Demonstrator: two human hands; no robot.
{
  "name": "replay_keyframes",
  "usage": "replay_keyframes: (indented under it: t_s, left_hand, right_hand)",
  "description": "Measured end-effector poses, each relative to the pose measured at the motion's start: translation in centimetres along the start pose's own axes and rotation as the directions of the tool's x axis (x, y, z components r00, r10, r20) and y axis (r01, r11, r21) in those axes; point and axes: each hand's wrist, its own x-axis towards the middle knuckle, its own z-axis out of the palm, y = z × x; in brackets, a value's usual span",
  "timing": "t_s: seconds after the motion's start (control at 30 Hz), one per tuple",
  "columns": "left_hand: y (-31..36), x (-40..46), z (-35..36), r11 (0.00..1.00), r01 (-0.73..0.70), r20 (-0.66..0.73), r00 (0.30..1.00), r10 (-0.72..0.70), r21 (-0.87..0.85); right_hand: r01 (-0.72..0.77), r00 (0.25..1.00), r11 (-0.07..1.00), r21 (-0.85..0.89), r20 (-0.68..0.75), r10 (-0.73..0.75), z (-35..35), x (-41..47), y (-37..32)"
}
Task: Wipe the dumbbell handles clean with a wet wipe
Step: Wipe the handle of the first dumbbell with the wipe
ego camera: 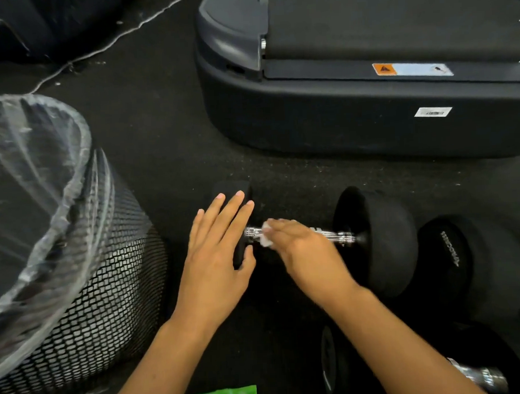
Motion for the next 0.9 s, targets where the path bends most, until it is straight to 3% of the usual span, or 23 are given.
replay_keyframes:
  t_s: [0.1,0.27,0.4,0.57,0.73,0.83,0.9]
  left_hand:
    - [0.0,0.1,0.0,1.000,-0.001,-0.011,1.000,0.001,-0.006]
    - [0.0,0.2,0.0,1.000,0.008,-0.003,1.000,-0.008,-0.011]
    - [0.1,0.1,0.1,1.000,0.008,-0.013,1.000,-0.008,0.008]
    - [0.2,0.1,0.1,1.000,0.020,-0.006,1.000,-0.020,-0.003]
    - [0.2,0.0,0.1,1.000,0.019,-0.009,1.000,-0.019,0.008]
    - [0.2,0.0,0.1,1.000,0.016,-0.007,1.000,-0.016,0.008]
    - [0.1,0.0,0.1,1.000,0.010,-0.011,1.000,-0.010,0.008]
  right_hand:
    - [-0.055,0.998,0.998,0.032,-0.012,0.056,-0.4,0.7,0.4]
    - [0.111,0.994,0.994,-0.018,0.012,-0.111,0.7,0.5,0.1]
    - [-0.017,1.000,0.999,0.041,-0.019,0.018,0.5,1.1,0.7]
    - [0.080,0.997,0.995,-0.056,0.029,-0.078,0.4,0.6,-0.3]
    - [-0.045,0.993,0.997,-0.066,0.106,0.052,-0.5,2.4,-1.0]
    - [0.034,0.993,0.998,-0.047,0.116,-0.028,0.0,1.2,-0.7]
    - [0.016,0.989,0.997,-0.080,0.148,-0.004,-0.6,0.8,0.7]
